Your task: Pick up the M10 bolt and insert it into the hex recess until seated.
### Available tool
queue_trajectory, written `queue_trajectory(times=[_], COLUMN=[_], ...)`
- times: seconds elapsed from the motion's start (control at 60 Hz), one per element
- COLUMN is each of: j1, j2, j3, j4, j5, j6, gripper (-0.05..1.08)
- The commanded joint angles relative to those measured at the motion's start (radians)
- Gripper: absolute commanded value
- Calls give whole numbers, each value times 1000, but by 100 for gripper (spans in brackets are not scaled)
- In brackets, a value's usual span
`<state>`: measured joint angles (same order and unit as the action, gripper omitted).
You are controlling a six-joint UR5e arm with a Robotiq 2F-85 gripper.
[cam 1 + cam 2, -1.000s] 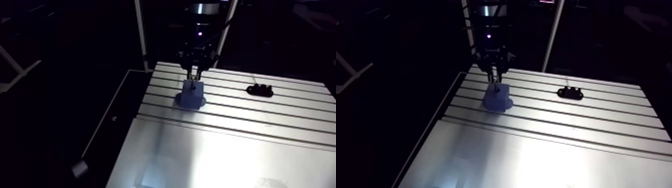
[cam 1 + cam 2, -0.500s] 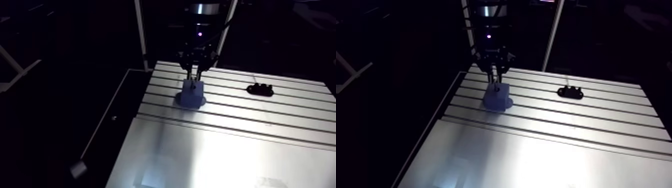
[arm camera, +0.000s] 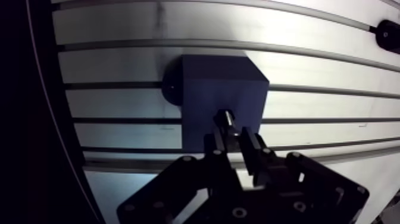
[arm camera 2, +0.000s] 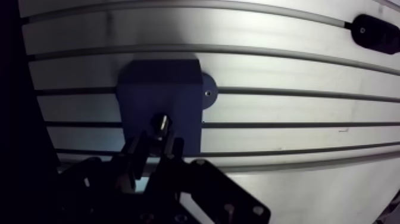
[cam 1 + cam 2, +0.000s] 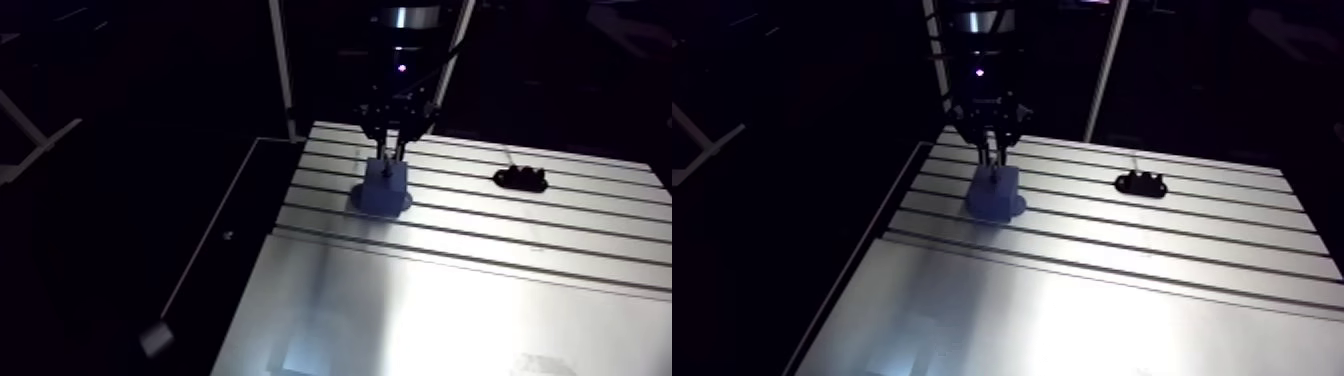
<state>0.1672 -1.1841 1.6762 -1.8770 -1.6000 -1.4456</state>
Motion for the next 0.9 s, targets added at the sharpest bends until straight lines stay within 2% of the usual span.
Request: queue_trajectory(times=[0.017, 0.9], j1=[0, 0], j2=[-1, 5], j3=[0, -2], j4=[0, -1], j5=[-2, 1], j6=[0, -3], gripper=[75, 75])
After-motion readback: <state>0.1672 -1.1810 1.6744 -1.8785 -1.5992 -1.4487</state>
